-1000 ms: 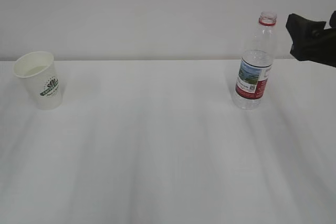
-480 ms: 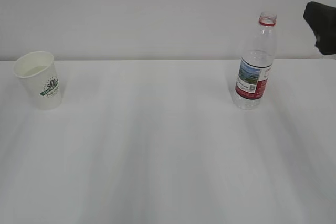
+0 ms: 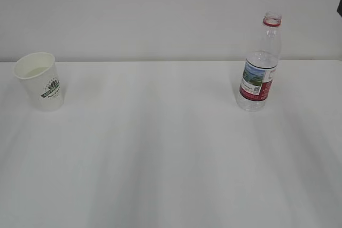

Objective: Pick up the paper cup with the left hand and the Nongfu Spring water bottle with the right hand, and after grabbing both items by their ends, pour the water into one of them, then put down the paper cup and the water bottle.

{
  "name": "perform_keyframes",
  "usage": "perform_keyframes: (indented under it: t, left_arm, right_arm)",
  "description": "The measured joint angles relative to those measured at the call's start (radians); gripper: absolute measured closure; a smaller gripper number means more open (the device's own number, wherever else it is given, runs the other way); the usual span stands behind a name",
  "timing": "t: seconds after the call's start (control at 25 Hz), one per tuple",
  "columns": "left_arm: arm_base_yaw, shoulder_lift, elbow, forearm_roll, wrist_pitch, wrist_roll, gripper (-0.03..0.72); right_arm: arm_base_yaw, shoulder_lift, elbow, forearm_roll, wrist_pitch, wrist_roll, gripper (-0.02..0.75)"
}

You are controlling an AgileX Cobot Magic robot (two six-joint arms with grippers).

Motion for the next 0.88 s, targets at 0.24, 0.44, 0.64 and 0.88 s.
perform_keyframes:
  t: [0.24,0.44,0.64,0.88]
  left_arm:
    - [0.0,-0.053,-0.029,0.013,0.105,0.0,0.15]
    - [0.0,-0.142,-0.086,0.033,0.218,0.0,0.157]
    - [0.0,-0.252,-0.107,0.036,0.329,0.0,0.162]
    - [0.0,-0.324,-0.111,0.036,0.471,0.0,0.164]
  right_arm:
    - [0.0,-0.109,0.004,0.035,0.097,-0.049,0.143]
    - [0.0,-0.178,0.004,0.039,0.175,-0.071,0.143]
    - [0.0,-0.218,0.007,0.039,0.257,-0.095,0.143]
    - [-0.005,-0.304,0.007,0.03,0.34,-0.103,0.143]
